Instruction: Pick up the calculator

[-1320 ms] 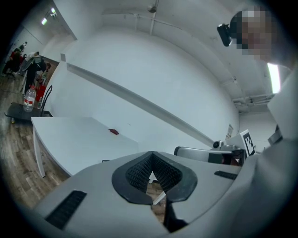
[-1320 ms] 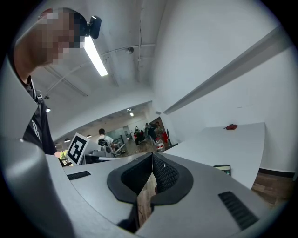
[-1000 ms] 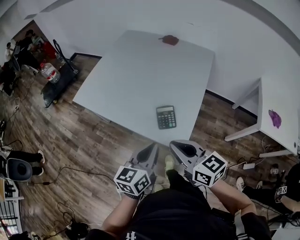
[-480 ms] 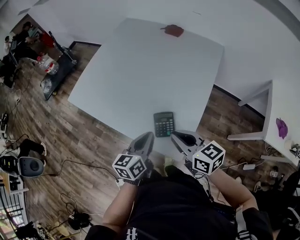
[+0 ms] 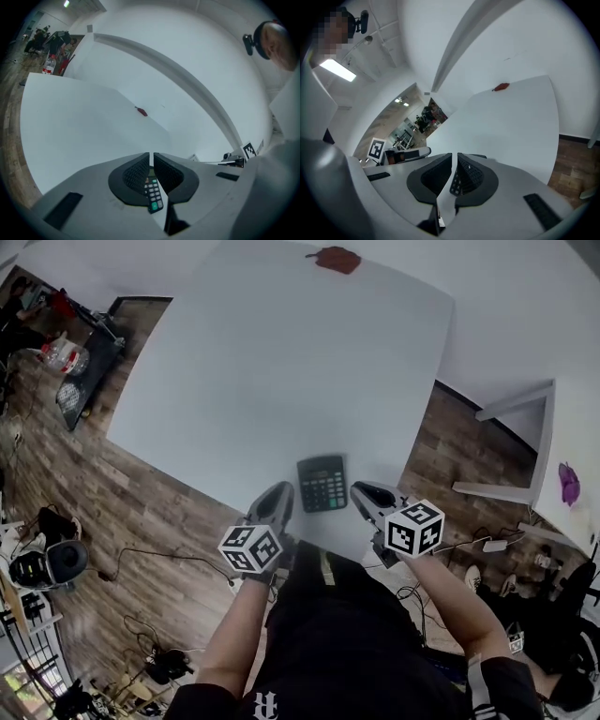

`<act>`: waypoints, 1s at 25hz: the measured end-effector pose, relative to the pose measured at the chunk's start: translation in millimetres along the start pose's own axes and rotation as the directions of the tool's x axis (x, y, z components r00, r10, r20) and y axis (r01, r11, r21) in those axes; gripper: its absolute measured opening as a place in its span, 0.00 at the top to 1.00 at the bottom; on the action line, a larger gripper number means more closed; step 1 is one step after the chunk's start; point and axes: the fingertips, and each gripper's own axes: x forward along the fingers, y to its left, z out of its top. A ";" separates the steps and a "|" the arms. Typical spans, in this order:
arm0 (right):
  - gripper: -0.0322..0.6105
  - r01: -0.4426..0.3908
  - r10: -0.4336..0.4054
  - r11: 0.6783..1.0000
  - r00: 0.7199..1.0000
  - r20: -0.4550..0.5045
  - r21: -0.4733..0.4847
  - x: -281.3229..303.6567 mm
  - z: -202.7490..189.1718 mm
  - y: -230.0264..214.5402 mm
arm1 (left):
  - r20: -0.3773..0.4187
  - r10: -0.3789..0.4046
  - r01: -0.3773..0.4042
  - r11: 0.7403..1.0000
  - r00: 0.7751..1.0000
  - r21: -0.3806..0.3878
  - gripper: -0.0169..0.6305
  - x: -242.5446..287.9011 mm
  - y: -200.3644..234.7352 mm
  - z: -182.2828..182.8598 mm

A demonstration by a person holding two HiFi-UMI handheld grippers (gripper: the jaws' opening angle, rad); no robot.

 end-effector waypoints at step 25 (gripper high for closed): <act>0.80 0.087 -0.023 0.961 0.972 -0.236 0.264 84.8 -57.4 -85.4 | -0.217 -0.036 -0.036 0.947 0.976 -0.318 0.84 66.2 69.0 -67.7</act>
